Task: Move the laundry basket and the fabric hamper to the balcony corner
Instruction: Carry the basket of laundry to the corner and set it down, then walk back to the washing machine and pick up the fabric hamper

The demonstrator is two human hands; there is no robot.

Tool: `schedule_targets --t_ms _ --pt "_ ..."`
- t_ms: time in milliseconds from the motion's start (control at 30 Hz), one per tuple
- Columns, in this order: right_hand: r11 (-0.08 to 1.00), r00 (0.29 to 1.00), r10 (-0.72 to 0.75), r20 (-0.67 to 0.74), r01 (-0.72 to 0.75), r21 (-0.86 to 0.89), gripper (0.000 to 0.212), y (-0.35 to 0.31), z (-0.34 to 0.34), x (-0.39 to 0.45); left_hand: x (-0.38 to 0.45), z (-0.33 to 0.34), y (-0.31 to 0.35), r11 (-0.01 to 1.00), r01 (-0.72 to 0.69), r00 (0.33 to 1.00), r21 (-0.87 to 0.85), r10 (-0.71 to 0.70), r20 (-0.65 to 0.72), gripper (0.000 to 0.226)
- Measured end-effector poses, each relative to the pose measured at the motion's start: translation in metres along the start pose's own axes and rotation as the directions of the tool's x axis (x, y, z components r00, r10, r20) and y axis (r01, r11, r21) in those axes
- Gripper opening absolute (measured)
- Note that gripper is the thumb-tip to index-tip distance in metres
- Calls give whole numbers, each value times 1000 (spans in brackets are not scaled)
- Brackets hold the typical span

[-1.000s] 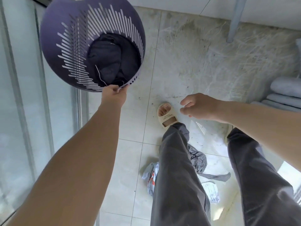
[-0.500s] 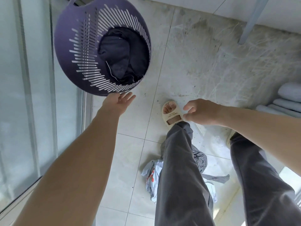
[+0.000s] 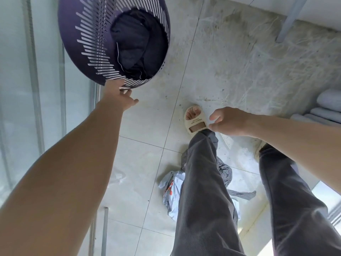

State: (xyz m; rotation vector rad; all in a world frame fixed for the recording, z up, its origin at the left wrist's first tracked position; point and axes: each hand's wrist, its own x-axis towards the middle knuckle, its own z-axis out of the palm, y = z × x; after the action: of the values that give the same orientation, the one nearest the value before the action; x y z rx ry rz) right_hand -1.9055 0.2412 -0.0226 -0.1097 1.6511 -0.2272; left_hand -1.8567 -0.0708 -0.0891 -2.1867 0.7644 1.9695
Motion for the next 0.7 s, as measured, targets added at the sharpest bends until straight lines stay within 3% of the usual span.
schedule_targets --t_ms 167,433,700 --pt "1000 1000 11 -2 -11 29 44 13 0 -9 -24 4 -37 999 16 995 -28 -13 96 22" --pt "997 997 -9 -75 14 69 45 47 -17 -24 -64 22 -101 994 80 992 74 -87 95 10" --pt "979 988 5 -155 26 200 44 126 -35 -53 -108 66 -166 936 81 987 341 -123 104 35"
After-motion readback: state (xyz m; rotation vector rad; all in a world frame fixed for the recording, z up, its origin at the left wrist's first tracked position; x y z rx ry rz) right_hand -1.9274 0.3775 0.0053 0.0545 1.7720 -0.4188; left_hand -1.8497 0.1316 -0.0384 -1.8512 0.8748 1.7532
